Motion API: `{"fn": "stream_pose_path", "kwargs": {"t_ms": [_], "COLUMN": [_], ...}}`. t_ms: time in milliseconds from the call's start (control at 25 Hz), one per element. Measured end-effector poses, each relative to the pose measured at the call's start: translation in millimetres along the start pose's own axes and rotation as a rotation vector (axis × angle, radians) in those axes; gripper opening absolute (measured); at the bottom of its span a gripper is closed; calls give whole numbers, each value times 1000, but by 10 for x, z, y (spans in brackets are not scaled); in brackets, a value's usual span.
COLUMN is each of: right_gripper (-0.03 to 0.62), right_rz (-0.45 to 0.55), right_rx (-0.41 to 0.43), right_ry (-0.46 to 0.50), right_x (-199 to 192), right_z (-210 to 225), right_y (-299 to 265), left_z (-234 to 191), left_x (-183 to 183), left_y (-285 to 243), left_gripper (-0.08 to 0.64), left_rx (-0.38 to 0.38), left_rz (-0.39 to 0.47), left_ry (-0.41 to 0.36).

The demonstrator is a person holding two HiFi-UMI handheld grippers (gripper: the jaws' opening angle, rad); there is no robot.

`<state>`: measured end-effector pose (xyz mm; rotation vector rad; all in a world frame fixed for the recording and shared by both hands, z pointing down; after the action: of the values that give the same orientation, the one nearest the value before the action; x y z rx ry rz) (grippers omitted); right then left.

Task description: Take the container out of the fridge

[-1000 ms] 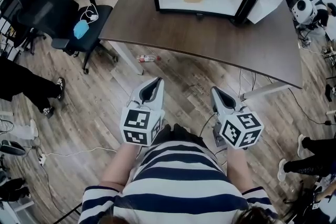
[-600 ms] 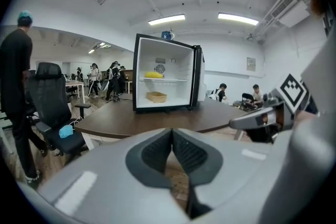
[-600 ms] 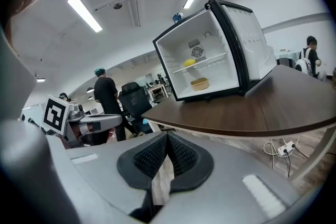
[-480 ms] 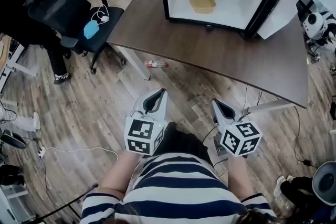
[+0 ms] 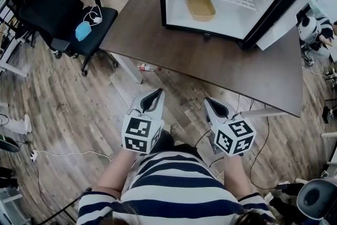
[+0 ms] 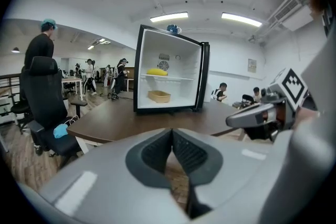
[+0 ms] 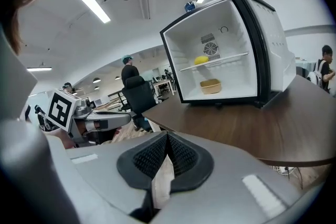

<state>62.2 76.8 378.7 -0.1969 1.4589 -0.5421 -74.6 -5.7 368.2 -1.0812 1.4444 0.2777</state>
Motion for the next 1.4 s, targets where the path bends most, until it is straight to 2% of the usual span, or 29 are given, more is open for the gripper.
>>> {"fn": "stream_pose_path", "kwargs": {"t_ms": [280, 480, 640, 800, 1080, 1400], "right_gripper": [-2, -2, -2, 21, 87, 112], "right_rz": [-30, -38, -29, -19, -24, -23], "right_rx": [21, -14, -49, -41, 11, 65], "right_ry": [10, 18, 60, 107, 208, 327], "right_x": [126, 179, 251, 357, 582, 827], "right_z": [51, 161, 303, 470, 847, 1301], "right_y": [-361, -582, -733, -848, -1127, -1413], "left_z": [-301, -465, -551, -546, -543, -537], "left_x": [140, 166, 206, 227, 371, 499], "left_y": [-242, -370, -481, -607, -875, -1172], "left_gripper": [0, 0, 0, 0, 0, 0], "left_rx": [-16, -30, -34, -26, 36, 123], "left_rz": [-10, -19, -13, -14, 9, 34], "left_ry": [5, -2, -5, -2, 34, 81]}}
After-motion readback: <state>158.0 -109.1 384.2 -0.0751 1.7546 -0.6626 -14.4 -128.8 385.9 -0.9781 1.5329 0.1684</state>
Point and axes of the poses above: the fingertips, and each gripper's own axes: y backward along the fingers, z to its right, x out of its top, the point moved 2 cm from there along y, backward along the fingers, and after that the axes turned 10 degrees about y, right-handed, at the moved point
